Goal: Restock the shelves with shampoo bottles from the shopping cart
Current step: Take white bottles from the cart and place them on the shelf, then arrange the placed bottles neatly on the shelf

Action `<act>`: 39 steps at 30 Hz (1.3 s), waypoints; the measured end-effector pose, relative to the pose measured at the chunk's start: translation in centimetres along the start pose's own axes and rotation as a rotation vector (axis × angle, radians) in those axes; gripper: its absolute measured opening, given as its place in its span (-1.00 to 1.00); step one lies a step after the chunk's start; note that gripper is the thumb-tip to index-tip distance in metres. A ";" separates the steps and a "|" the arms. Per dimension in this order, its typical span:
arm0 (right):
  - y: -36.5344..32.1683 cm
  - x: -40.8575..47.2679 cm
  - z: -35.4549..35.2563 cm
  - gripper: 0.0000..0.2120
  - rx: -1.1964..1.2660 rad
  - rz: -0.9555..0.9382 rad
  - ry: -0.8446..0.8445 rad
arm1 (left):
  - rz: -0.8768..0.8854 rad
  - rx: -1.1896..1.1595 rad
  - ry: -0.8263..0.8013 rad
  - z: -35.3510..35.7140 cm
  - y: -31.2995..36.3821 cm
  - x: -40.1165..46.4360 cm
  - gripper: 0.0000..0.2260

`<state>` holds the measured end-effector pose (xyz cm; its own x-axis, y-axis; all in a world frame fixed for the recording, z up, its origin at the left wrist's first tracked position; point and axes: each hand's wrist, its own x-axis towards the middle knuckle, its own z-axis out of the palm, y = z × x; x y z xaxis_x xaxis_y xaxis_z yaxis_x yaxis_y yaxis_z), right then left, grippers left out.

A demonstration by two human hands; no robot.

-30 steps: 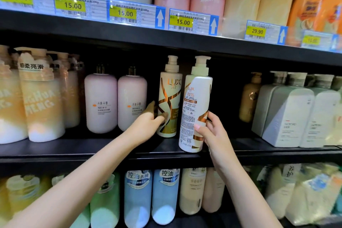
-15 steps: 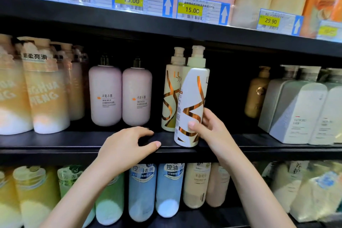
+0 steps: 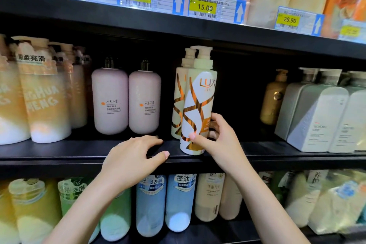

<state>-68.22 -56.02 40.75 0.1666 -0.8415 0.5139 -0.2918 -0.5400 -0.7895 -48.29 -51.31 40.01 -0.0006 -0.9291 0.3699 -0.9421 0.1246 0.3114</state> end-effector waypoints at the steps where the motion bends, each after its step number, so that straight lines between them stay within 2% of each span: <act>1: -0.1 0.1 0.1 -0.48 -0.010 -0.003 0.018 | -0.002 0.002 -0.003 0.0 0.0 0.0 -0.57; 8: 0.1 0.7 1.3 -0.49 -0.049 -0.017 0.021 | -0.017 -0.017 -0.018 -0.1 -0.1 0.0 -0.56; 12: 0.5 1.1 2.0 -0.61 -0.073 0.007 -0.015 | -0.012 -0.014 -0.012 -0.2 0.1 -0.1 -0.57; 21: -0.8 2.9 3.9 -0.54 -0.189 0.089 -0.014 | -0.004 -0.010 -0.023 -0.3 0.2 -0.2 -0.56; 31: -0.6 3.9 4.8 -0.58 -0.200 0.149 -0.017 | -0.004 -0.006 -0.034 -0.2 0.0 -0.2 -0.57; 33: -0.7 3.5 4.9 -0.50 -0.238 0.154 -0.026 | -0.007 0.000 -0.024 -0.2 0.1 -0.2 -0.57; 35: -0.9 2.7 4.9 -0.41 -0.336 0.081 0.035 | -0.008 0.026 0.009 -0.1 0.3 -0.3 -0.56; 37: -1.2 1.3 5.1 -0.47 -0.413 -0.065 0.136 | 0.009 0.086 0.083 0.0 0.3 -1.0 -0.45; 39: -1.3 -0.7 5.8 -0.47 -0.412 -0.202 0.110 | 0.040 0.144 0.141 0.4 0.0 -2.5 -0.33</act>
<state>-62.48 -54.85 39.51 0.1647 -0.7012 0.6936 -0.6166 -0.6221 -0.4825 -48.44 -49.10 38.77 -0.0013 -0.8652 0.5013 -0.9805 0.0995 0.1692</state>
